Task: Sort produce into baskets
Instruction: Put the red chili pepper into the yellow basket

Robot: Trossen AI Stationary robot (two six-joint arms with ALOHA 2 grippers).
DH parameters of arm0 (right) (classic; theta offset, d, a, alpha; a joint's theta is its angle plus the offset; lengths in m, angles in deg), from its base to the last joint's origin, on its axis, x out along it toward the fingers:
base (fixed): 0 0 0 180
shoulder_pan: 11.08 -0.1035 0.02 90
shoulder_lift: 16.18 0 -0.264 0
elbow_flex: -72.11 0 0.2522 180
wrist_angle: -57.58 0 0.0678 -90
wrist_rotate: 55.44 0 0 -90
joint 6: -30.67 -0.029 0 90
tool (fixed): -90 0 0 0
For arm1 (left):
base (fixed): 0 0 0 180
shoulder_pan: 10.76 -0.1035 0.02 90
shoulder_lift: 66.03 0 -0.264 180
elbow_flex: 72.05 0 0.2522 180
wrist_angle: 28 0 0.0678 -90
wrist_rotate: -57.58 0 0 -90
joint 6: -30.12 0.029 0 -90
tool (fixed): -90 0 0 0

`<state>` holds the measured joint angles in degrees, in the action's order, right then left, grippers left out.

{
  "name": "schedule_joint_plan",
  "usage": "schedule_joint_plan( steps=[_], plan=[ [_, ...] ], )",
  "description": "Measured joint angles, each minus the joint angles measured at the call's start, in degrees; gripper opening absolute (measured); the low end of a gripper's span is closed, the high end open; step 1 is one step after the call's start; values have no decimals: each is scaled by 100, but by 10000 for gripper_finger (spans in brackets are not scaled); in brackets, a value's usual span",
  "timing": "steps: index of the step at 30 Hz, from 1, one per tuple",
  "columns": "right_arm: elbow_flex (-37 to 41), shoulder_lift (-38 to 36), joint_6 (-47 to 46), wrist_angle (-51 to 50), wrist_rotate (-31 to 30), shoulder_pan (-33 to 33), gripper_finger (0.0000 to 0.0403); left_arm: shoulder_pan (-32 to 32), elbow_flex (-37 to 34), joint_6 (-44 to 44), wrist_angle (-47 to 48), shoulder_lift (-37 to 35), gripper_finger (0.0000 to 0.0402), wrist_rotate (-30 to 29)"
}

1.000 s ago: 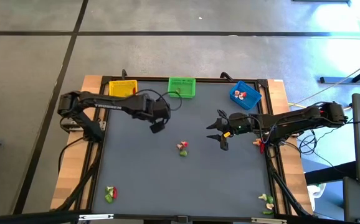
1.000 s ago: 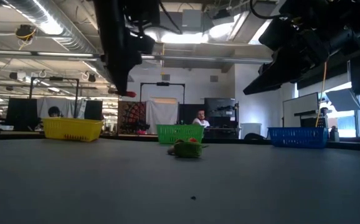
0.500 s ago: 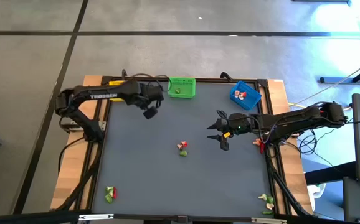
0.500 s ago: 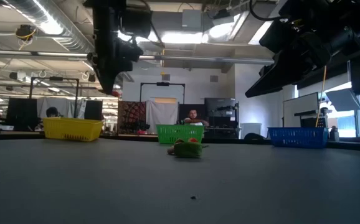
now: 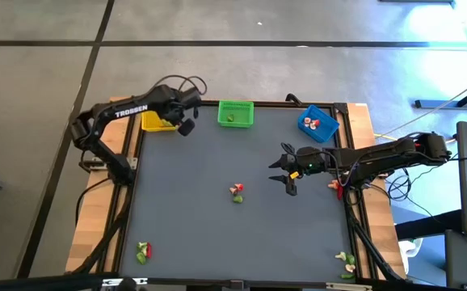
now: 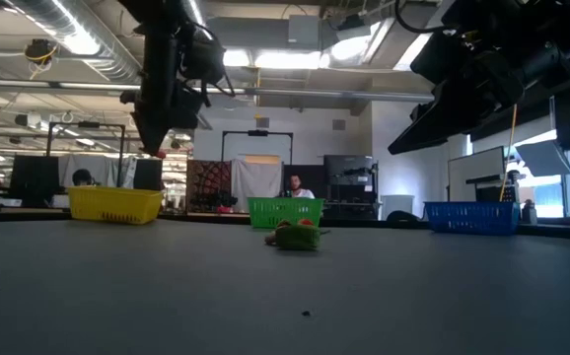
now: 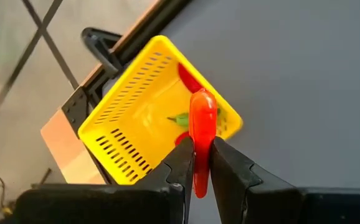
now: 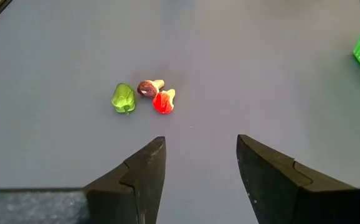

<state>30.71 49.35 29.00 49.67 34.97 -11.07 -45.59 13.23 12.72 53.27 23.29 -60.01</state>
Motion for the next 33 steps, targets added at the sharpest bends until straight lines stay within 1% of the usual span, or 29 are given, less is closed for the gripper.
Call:
schedule_joint_plan(
  steps=[4,12,18,22,29,31,33],
  plan=[
    [0,2,2,4,0,0,197,-255,-223,-131,-233,0,45,-1],
    [0,1,2,8,0,0,197,-651,-1192,-134,-1179,4,45,0],
    [0,0,7,27,-94,0,197,-795,-1677,-64,-1823,7,45,1],
    [0,0,7,28,-99,0,197,-890,-1753,-47,-2049,7,45,-4],
    [0,0,4,28,-105,0,197,-955,-1753,-8,-2104,7,48,-9],
    [0,2,4,28,-107,0,197,-953,-1753,-8,-2094,7,61,-2],
    [0,2,4,28,-107,0,197,-953,-1753,-8,-2086,7,84,4]
  ],
)
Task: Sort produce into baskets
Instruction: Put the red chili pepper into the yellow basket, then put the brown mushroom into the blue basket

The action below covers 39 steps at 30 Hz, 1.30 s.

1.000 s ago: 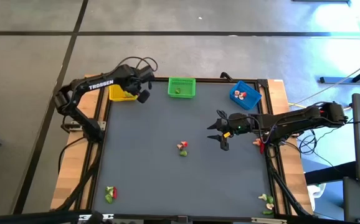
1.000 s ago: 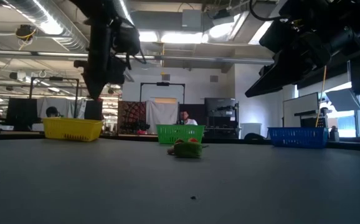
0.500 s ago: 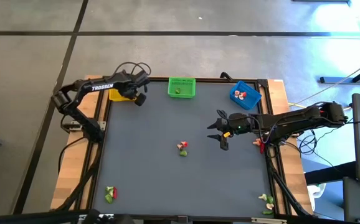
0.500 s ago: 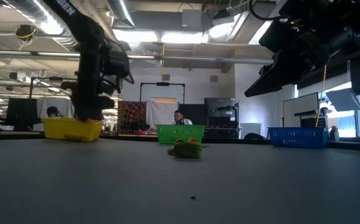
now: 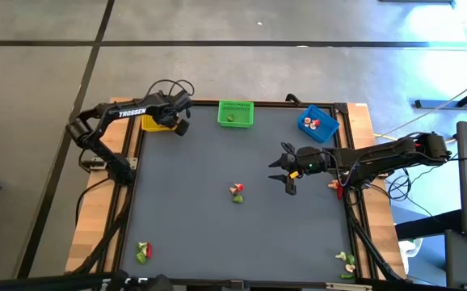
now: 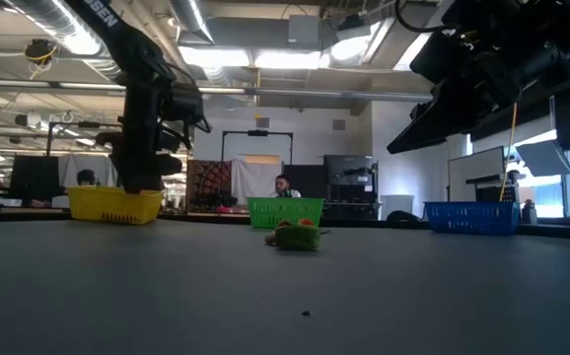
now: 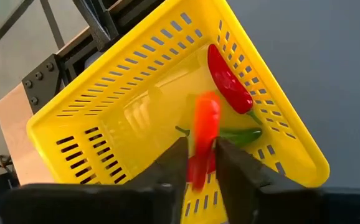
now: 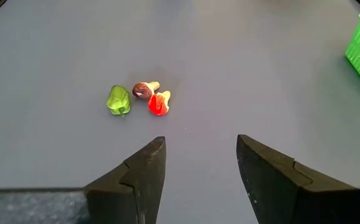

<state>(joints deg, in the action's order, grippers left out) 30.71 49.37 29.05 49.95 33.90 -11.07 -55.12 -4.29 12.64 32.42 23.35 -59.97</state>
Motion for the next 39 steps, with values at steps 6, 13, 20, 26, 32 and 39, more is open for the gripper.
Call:
schedule_joint_plan(
  steps=[6,13,20,26,32,39],
  plan=[
    [0,0,0,0,0,0,197,-4,2,112,-12,0,151,50],
    [0,-2,0,0,0,0,197,199,404,333,421,0,172,157],
    [0,1,0,0,0,0,197,920,1019,430,513,0,167,333],
    [0,-2,0,-2,0,0,197,1748,1289,734,243,0,160,807],
    [0,-2,-2,0,0,0,197,2498,1292,984,-146,0,159,1376],
    [0,-2,-74,2,2,0,197,3211,1292,1026,-680,0,159,1848]
  ],
)
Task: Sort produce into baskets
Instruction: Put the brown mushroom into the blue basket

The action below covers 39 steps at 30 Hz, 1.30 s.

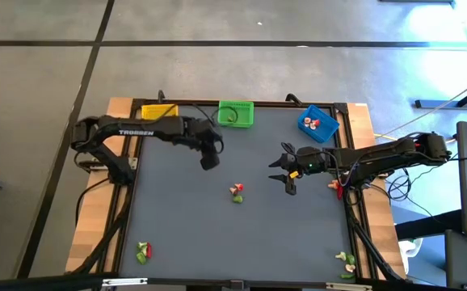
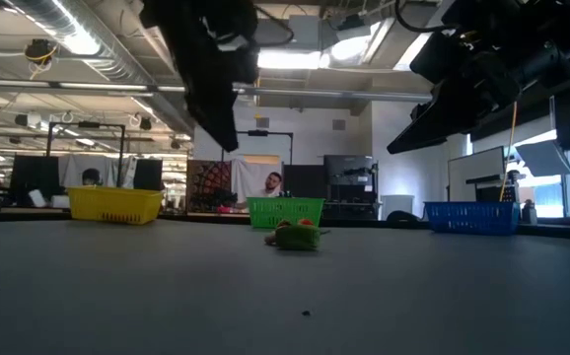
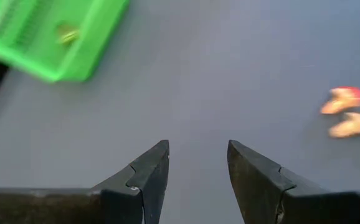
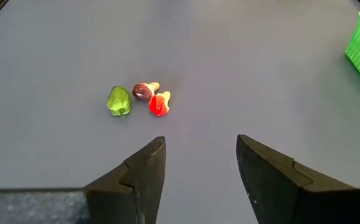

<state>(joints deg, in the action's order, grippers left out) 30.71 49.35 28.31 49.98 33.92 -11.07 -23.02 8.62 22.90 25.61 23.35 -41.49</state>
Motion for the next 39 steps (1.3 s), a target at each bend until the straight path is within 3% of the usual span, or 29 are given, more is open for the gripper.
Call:
schedule_joint_plan(
  steps=[10,18,30,39],
  plan=[
    [0,0,-44,2,0,0,197,935,2,423,-364,69,159,149],
    [0,2,-49,17,0,0,197,1441,2,873,-675,618,159,147],
    [0,0,-52,25,0,0,197,1600,2,1202,-1205,1587,159,150],
    [-2,2,-48,33,0,0,197,1600,2,1322,-1637,2015,159,656]
  ],
)
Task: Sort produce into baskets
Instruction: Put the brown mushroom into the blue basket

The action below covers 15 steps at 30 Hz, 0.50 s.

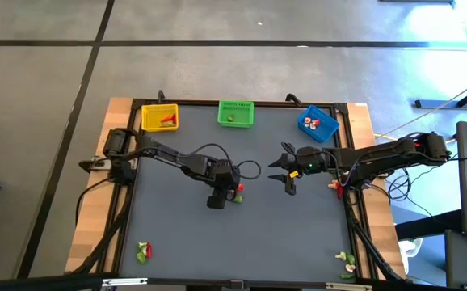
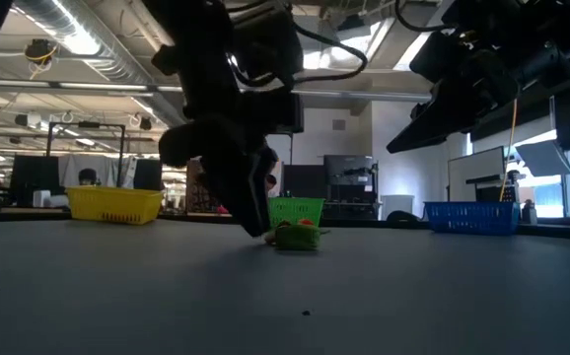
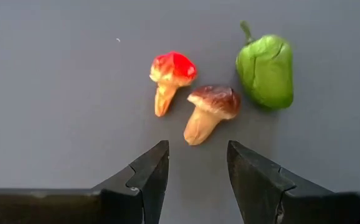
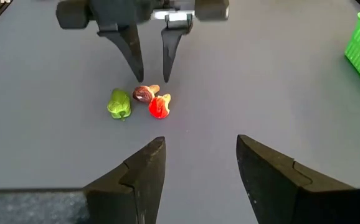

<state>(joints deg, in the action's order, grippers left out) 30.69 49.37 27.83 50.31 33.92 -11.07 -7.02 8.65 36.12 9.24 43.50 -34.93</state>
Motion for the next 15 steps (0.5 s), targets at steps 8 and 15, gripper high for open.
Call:
schedule_joint_plan(
  steps=[8,15],
  plan=[
    [0,-2,3,-5,-10,0,197,-1,1,175,-391,218,158,193],
    [0,-1,3,-1,-144,0,197,-12,7,188,-443,240,107,311]
  ],
)
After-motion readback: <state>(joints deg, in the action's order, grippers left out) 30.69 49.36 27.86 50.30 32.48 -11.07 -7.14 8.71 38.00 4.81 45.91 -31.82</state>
